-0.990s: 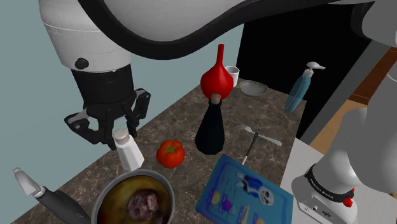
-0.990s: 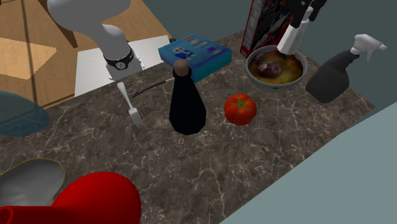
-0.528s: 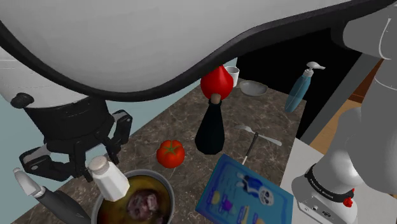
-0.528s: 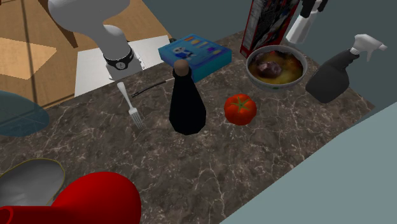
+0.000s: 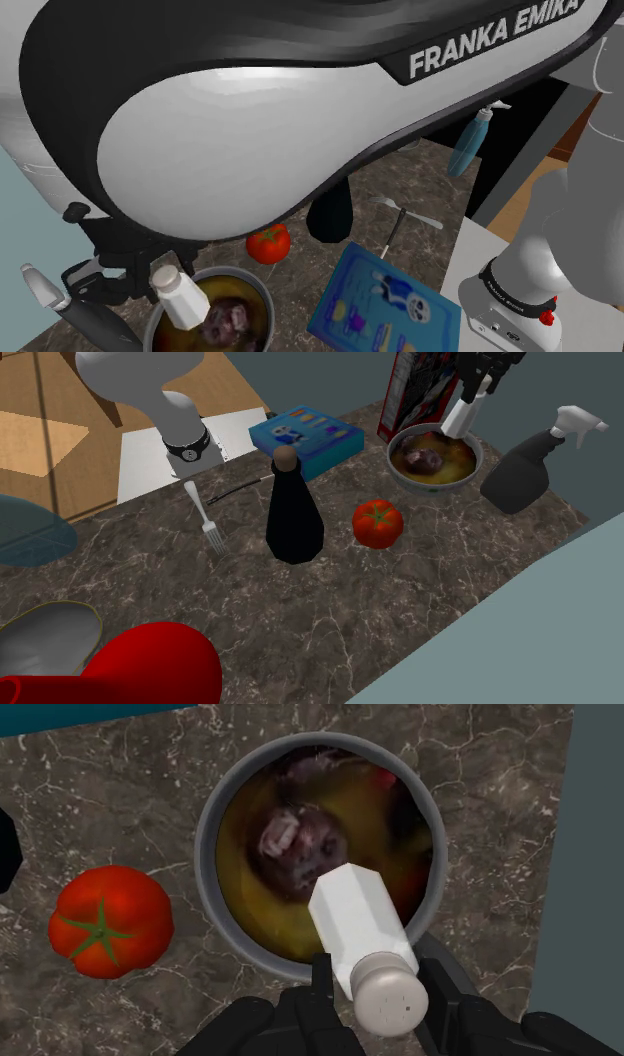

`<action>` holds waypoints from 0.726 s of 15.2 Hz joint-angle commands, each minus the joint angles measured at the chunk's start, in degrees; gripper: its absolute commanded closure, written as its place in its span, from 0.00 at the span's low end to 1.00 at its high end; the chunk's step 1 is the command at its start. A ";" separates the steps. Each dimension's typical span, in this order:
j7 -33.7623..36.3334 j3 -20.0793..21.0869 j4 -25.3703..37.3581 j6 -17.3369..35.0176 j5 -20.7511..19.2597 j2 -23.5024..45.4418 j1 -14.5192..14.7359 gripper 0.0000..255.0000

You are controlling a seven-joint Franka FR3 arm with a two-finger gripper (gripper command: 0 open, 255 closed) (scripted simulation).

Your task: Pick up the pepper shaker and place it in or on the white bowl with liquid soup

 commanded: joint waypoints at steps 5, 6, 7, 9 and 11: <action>0.23 -0.21 -4.20 4.45 -0.31 0.28 -0.25 1.00; 0.29 -0.25 -4.83 5.18 -0.41 0.40 -0.26 1.00; 0.36 -0.30 -5.44 5.90 -0.52 0.53 -0.27 1.00; 0.52 -0.40 -6.62 7.32 -0.77 0.84 -0.26 1.00; 0.56 -0.42 -6.86 7.62 -0.82 0.90 -0.26 1.00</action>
